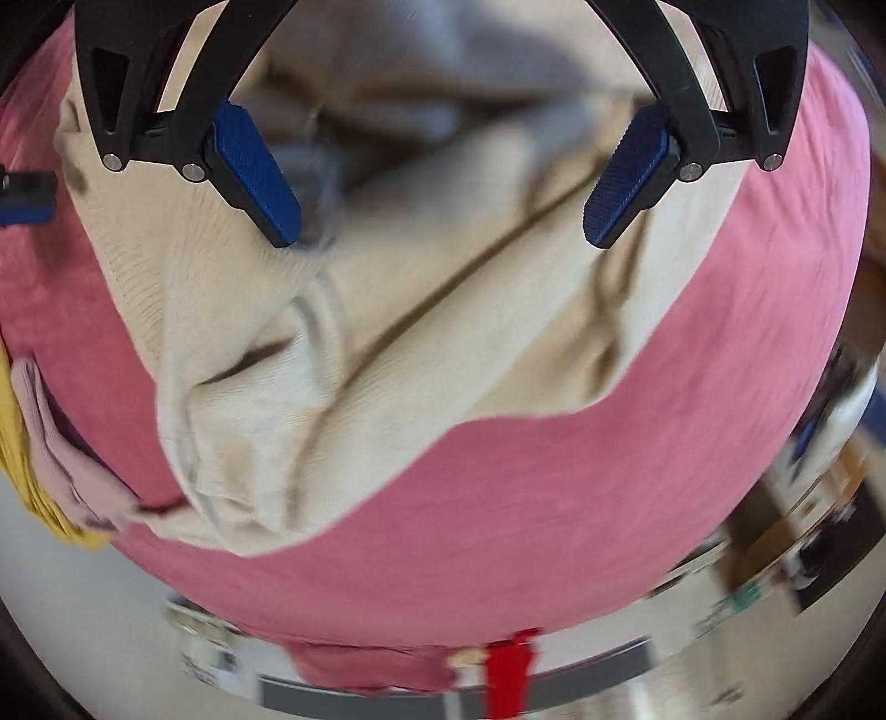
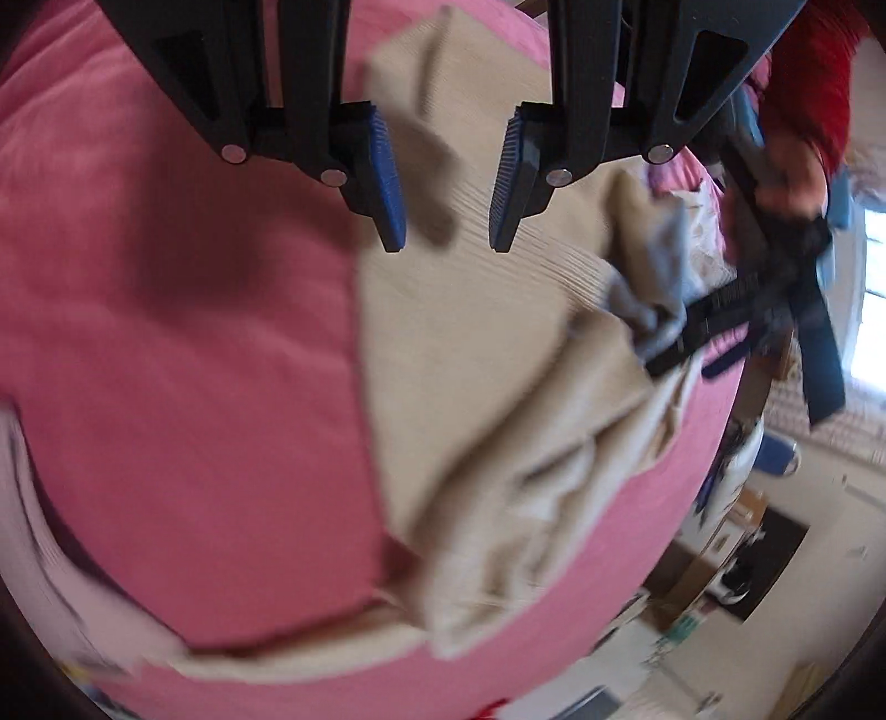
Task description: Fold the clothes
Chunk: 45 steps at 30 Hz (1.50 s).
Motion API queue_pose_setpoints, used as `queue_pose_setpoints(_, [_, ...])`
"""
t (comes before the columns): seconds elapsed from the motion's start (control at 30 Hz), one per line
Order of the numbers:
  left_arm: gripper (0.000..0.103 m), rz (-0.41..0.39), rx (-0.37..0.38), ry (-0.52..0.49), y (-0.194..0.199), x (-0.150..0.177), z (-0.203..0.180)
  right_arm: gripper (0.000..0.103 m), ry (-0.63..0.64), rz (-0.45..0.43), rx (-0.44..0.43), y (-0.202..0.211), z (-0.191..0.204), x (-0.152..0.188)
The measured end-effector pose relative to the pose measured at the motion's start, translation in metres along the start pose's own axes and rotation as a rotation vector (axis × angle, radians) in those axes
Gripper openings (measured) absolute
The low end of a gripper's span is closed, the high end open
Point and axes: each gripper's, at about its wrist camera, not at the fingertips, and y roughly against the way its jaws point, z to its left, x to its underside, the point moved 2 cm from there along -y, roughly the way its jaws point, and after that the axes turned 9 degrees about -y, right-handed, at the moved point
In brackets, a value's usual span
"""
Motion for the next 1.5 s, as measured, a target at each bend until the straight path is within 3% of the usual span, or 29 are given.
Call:
queue_pose_setpoints(0.13, [0.103,0.066,0.042,-0.162,-0.034,-0.010,-0.030,0.032,-0.061,0.010,-0.034,-0.002,-0.026,0.006])
queue_pose_setpoints(0.17, [0.103,0.078,0.045,-0.154,-0.039,-0.010,-0.033,0.032,-0.070,0.011,-0.045,-0.003,-0.029,0.006])
queue_pose_setpoints(0.2, [0.096,0.090,0.048,-0.145,-0.043,-0.009,-0.035,0.032,-0.079,0.012,-0.056,-0.004,-0.032,0.006])
queue_pose_setpoints(0.23, [0.063,0.104,0.086,-0.119,-0.045,-0.009,-0.036,0.032,-0.084,0.007,-0.064,-0.003,-0.031,0.006])
queue_pose_setpoints(0.3, [0.023,0.108,0.188,-0.080,-0.040,-0.009,-0.040,0.032,-0.091,-0.006,-0.075,-0.002,-0.029,0.004])
queue_pose_setpoints(0.33, [0.019,0.110,0.238,-0.061,-0.037,-0.009,-0.042,0.032,-0.094,-0.018,-0.080,-0.001,-0.031,0.005])
queue_pose_setpoints(0.4, [0.014,0.106,0.205,-0.156,-0.028,-0.008,-0.058,0.032,-0.105,-0.043,-0.109,0.006,-0.037,0.006])
queue_pose_setpoints(0.43, [0.009,0.091,0.237,-0.149,-0.022,-0.012,-0.063,0.032,-0.110,-0.056,-0.126,0.009,-0.037,0.003])
queue_pose_setpoints(0.67, [0.008,-0.017,0.455,-0.100,0.024,-0.037,-0.098,0.032,-0.115,-0.165,-0.163,0.024,-0.031,-0.011])
queue_pose_setpoints(0.77, [0.008,-0.079,0.542,-0.147,0.061,-0.062,-0.149,0.032,-0.159,-0.253,-0.131,0.046,-0.049,-0.013])
queue_pose_setpoints(0.9, [0.010,-0.093,0.705,-0.128,0.073,-0.088,-0.236,0.032,-0.221,-0.458,-0.023,0.114,-0.087,-0.018])
queue_pose_setpoints(1.0, [0.024,-0.028,0.807,-0.117,0.067,-0.101,-0.305,0.032,-0.241,-0.526,0.058,0.145,-0.103,-0.020])
queue_pose_setpoints(1.1, [0.029,0.015,0.801,-0.109,0.058,-0.092,-0.320,0.032,-0.252,-0.524,0.118,0.155,-0.113,-0.012])
queue_pose_setpoints(1.17, [0.041,-0.007,0.789,-0.057,0.060,-0.077,-0.286,0.033,-0.223,-0.478,0.089,0.145,-0.108,-0.007])
queue_pose_setpoints(1.23, [0.044,-0.028,0.777,-0.004,0.061,-0.062,-0.252,0.034,-0.177,-0.408,0.023,0.129,-0.098,-0.003])
queue_pose_setpoints(1.27, [0.046,-0.048,0.706,0.033,0.060,-0.052,-0.224,0.034,-0.155,-0.373,-0.010,0.120,-0.093,-0.001])
queue_pose_setpoints(1.33, [0.065,-0.089,0.563,0.108,0.056,-0.033,-0.168,0.034,-0.076,-0.254,-0.090,0.091,-0.067,0.000])
queue_pose_setpoints(1.4, [0.067,-0.036,0.346,0.145,0.038,-0.011,-0.117,0.034,0.019,-0.127,-0.137,0.055,-0.033,-0.001])
queue_pose_setpoints(1.5, [0.067,0.060,0.240,0.195,0.016,0.022,-0.073,0.034,0.198,-0.033,-0.027,0.003,0.012,-0.010])
